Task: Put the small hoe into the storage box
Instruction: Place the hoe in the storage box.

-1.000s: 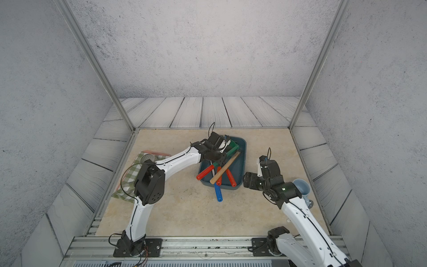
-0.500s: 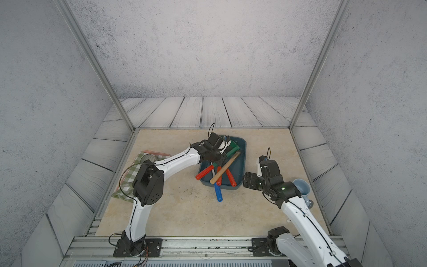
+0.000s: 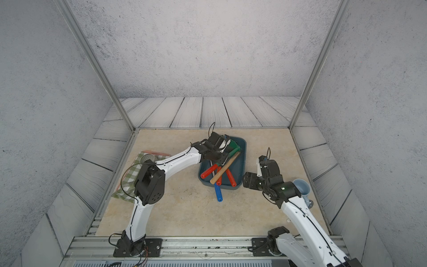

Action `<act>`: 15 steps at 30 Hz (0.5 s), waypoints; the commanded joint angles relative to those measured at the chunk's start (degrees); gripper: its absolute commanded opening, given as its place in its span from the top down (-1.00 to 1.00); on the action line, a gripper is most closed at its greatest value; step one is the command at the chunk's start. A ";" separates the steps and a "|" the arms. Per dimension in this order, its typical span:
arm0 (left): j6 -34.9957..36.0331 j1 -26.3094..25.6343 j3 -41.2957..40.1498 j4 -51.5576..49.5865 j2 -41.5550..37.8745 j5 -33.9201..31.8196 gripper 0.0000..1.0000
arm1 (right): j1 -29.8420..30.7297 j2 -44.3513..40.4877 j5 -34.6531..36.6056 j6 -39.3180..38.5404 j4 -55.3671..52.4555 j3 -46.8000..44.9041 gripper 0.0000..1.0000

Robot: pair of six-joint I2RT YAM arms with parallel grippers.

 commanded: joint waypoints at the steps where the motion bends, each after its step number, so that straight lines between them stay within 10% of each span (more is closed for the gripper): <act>1: -1.19 -0.20 -0.32 -0.07 -1.49 -1.60 0.32 | -0.22 0.17 -0.48 -0.76 -0.06 -0.55 -0.67; 6: -1.64 -0.20 -1.14 0.23 -3.50 -2.10 -0.28 | -0.17 0.34 -0.84 -0.85 -0.14 -0.26 -0.67; 15: -0.78 -0.13 -2.32 0.05 -8.59 -4.06 -0.53 | -0.23 0.34 -0.31 -0.84 0.08 -0.39 -0.67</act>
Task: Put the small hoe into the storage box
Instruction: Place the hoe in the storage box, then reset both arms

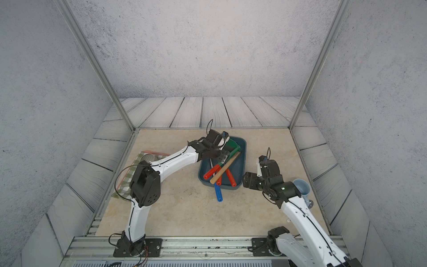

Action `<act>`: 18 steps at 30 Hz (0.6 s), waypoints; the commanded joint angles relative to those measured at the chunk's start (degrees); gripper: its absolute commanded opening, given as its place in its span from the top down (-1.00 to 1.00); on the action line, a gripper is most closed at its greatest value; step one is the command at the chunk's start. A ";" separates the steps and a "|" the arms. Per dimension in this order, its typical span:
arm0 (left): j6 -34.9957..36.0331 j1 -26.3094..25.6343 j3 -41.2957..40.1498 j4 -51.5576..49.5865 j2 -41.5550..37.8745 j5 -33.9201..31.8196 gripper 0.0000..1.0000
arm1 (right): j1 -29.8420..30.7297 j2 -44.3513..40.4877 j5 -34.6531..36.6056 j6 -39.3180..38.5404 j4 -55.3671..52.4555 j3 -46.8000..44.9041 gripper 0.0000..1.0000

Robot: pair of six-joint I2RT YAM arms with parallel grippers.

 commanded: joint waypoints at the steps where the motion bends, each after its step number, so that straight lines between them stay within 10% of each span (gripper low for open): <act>1: 0.69 0.00 -1.00 -0.34 -4.20 -1.53 -0.54 | -0.18 0.37 0.04 -0.75 0.11 -0.28 -0.67; 18: 2.09 4.07 -14.00 -2.05 -19.40 -9.04 -0.54 | -0.24 3.60 7.23 -0.49 3.74 1.11 -0.72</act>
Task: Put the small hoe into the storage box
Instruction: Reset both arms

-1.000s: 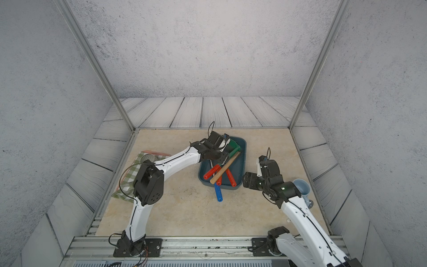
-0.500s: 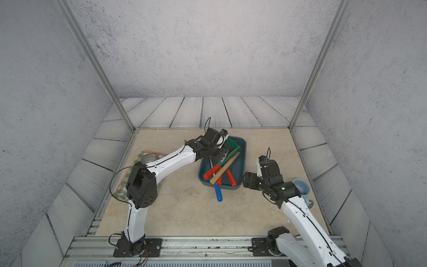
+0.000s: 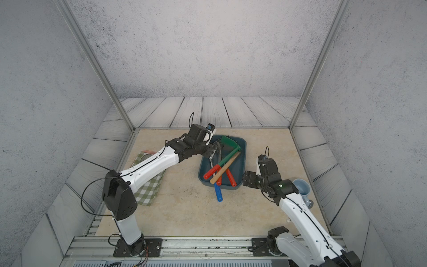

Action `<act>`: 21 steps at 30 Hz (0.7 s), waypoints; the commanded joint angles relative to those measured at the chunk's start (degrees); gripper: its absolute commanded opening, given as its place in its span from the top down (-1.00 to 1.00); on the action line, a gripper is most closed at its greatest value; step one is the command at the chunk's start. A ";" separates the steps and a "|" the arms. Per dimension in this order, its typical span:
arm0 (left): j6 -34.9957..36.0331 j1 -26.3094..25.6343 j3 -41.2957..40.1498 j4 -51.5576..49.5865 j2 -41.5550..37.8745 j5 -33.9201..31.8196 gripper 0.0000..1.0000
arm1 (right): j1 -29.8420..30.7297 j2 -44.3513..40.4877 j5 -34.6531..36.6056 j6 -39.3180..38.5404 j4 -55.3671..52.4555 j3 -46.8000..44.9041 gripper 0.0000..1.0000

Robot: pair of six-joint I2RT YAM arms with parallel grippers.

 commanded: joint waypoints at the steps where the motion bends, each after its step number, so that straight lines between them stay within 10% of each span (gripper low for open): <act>1: 1.33 1.14 -3.43 -1.25 -3.15 -4.80 -0.54 | -0.26 0.87 5.48 -0.74 1.61 1.32 -0.73; 21: 1.59 13.44 -21.34 -1.26 -21.90 -11.17 -0.59 | -0.24 9.26 14.50 -7.29 10.12 5.94 -0.95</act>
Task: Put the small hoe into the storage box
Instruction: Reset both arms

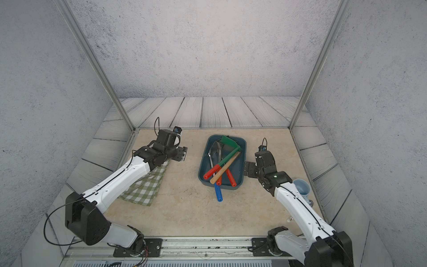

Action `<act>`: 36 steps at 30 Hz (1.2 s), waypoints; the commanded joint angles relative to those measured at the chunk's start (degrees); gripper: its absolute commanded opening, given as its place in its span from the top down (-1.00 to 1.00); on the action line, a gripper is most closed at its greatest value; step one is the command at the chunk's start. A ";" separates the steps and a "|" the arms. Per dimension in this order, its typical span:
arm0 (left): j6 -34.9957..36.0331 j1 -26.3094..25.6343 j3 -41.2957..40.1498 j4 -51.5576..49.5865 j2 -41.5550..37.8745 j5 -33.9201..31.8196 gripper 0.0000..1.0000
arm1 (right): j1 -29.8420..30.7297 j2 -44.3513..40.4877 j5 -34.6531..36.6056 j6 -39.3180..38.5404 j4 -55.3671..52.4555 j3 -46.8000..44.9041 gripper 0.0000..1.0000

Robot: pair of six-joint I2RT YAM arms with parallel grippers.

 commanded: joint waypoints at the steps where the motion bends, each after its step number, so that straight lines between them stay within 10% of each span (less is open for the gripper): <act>1: 0.32 1.73 -2.69 1.19 -3.16 -3.67 -0.67 | -0.15 0.67 2.67 -2.30 2.13 1.54 -0.97; 10: -1.13 4.55 -14.00 12.03 -8.28 -12.53 -0.98 | -0.16 3.92 3.65 -7.15 13.15 0.27 -0.98; 36: 5.27 21.68 -35.18 37.36 -14.13 0.48 -0.98 | -2.07 9.81 11.65 -22.48 44.04 -12.59 -0.98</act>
